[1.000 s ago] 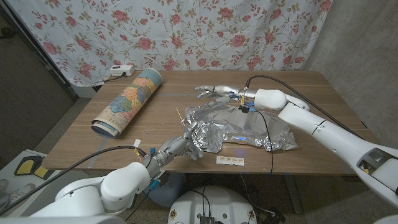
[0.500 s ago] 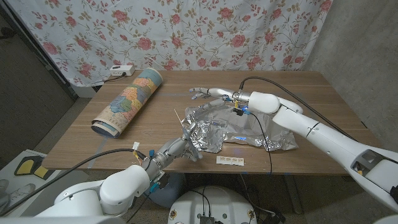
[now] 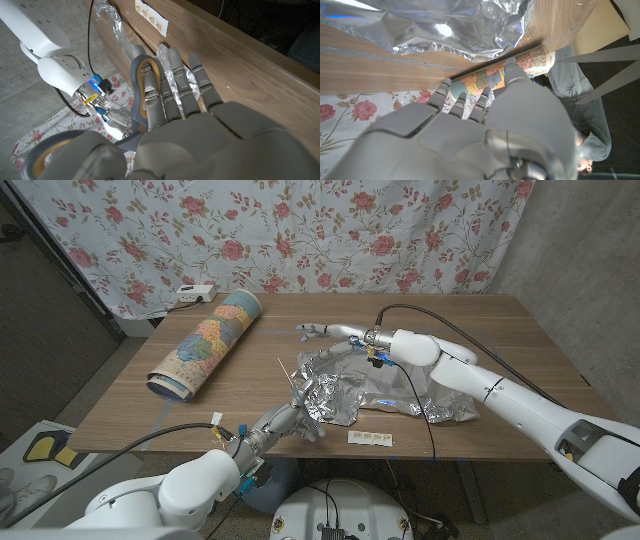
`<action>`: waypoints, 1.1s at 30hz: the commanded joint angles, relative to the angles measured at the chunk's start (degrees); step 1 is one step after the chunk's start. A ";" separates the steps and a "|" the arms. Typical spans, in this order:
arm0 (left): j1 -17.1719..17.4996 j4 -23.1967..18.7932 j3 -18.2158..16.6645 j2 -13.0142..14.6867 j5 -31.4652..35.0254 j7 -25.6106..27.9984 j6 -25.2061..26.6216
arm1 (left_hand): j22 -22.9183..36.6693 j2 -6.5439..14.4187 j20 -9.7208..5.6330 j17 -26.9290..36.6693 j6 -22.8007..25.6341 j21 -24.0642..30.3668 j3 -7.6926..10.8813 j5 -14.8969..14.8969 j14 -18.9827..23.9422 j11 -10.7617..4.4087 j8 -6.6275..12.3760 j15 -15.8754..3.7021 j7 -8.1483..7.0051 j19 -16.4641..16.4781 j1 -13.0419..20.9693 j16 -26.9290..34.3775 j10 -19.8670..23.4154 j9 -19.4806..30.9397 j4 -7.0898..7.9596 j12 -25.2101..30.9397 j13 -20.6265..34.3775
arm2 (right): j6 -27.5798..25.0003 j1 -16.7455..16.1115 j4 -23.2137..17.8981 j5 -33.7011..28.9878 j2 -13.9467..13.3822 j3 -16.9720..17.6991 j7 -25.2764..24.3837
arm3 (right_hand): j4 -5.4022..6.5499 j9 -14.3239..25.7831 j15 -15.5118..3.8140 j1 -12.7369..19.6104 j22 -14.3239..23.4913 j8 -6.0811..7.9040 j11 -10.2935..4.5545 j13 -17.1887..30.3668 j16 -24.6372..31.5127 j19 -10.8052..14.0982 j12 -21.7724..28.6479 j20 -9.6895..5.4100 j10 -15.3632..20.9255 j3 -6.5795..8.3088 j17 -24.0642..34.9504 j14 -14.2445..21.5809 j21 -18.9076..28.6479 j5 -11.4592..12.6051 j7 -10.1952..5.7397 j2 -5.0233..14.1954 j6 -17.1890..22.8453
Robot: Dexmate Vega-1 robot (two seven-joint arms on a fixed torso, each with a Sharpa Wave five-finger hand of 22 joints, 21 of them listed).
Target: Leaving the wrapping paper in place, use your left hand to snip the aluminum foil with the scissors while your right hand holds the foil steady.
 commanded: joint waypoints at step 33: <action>2.46 0.12 -2.77 -0.83 -0.37 -1.79 -1.45 | 0.28 0.23 -0.10 -0.26 -4.07 -0.17 -0.28 0.86 -0.21 2.57 -1.17 0.10 5.22 -0.16 -0.90 0.78 3.60 0.70 -0.79 2.99 0.16 | 0.27 1.40 1.03 -17.10 1.21 -4.33 -6.24 | -1.09 0.14 -9.07 6.36 -0.01 0.44 -0.19 0.27 0.95 2.59 0.52 -2.08 5.65 3.27 -1.44 1.79 0.11 1.39 -2.10 0.56 3.69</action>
